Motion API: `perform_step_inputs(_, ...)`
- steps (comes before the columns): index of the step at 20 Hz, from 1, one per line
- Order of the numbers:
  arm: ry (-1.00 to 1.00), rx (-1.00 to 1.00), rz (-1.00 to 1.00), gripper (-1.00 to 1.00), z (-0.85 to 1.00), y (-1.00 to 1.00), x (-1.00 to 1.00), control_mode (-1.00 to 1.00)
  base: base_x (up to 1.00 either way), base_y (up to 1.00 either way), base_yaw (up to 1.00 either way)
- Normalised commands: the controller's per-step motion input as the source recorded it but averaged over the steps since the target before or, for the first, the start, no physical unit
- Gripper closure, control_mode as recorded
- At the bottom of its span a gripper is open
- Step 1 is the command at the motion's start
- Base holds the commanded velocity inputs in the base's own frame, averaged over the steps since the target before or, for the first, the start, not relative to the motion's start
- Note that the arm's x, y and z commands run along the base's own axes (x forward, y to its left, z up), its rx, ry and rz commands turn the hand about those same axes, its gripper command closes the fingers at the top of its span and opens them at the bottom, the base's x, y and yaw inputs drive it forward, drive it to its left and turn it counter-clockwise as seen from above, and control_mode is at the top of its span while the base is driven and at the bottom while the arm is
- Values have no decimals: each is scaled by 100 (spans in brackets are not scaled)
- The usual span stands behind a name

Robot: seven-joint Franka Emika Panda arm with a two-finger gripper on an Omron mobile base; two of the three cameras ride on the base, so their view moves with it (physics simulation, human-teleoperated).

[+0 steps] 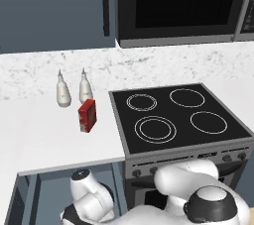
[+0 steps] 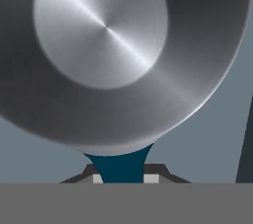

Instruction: Pick the measuring cup from the drawer and place it on the counter.

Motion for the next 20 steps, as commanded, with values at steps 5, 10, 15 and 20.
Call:
perform_step_inputs(5,-3,1,6,100,98,-17,-41,-100,0,0,0)
perform_step_inputs(10,-10,0,0,100,100,-9,-36,-100,0,0,0)
perform_step_inputs(15,-13,1,-3,100,95,-23,4,-100,0,0,0)
perform_step_inputs(20,-4,3,-4,100,74,-62,34,-100,0,0,0)
